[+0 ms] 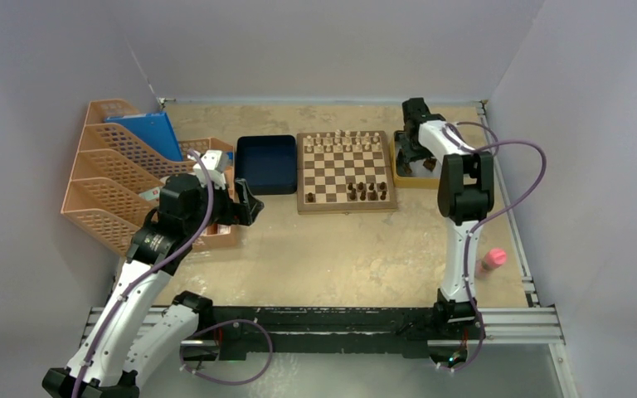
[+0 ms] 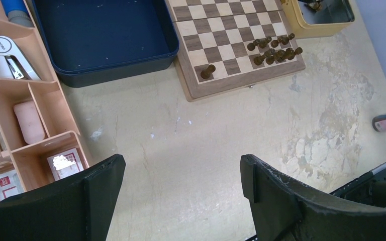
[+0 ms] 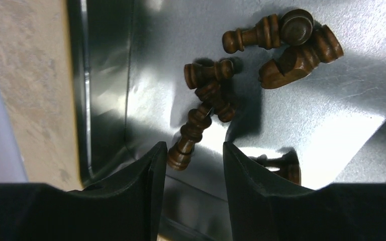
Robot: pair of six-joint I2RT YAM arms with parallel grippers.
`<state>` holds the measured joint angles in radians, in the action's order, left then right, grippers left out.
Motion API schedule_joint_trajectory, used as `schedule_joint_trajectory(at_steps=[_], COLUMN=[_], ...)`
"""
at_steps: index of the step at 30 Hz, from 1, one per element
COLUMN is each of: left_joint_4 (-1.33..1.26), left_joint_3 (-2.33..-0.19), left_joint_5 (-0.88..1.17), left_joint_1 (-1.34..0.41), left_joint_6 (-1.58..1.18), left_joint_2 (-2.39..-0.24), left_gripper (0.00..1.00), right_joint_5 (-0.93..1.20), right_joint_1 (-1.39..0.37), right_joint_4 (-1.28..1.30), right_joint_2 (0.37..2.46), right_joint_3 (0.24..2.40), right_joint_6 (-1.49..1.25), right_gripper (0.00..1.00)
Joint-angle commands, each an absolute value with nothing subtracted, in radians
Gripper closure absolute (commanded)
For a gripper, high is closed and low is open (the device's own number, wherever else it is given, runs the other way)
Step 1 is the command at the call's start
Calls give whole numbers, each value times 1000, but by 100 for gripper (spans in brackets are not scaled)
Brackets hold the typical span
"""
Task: Set up the chess pieces on the board
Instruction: Pick up the chess piece from the storage box.
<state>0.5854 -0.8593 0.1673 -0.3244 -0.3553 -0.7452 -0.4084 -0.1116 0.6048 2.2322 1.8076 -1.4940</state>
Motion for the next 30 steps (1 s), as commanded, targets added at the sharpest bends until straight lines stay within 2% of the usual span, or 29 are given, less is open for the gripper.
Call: schedule_joint_trajectory(at_steps=[1, 6, 10, 15, 23, 30], left_joint_4=[553, 554, 555, 556, 558, 557], left_joint_3=[-868, -870, -868, -868, -867, -865], left_joint_5=[155, 150, 139, 135, 131, 156], left_joint_1=[-333, -333, -333, -333, -333, -333], left_joint_6=[-343, -342, -346, -348, -352, -353], left_joint_2=[-739, -742, -737, -739, -731, -747], left_gripper=[15, 16, 16, 16, 16, 17], right_joint_5=[-415, -446, -454, -509, -584, -597], right_joint_1=[-105, -102, -101, -100, -100, -102], right_joint_4=[676, 733, 714, 731, 682, 523], right_joint_2=[2263, 2291, 2270, 2239, 2138, 2021], right_joint_3=[1858, 1895, 1868, 1866, 1809, 1703], right_joint_6=[-1547, -1558, -1536, -1513, -1407, -1226], right_gripper=[53, 60, 78, 88, 91, 91])
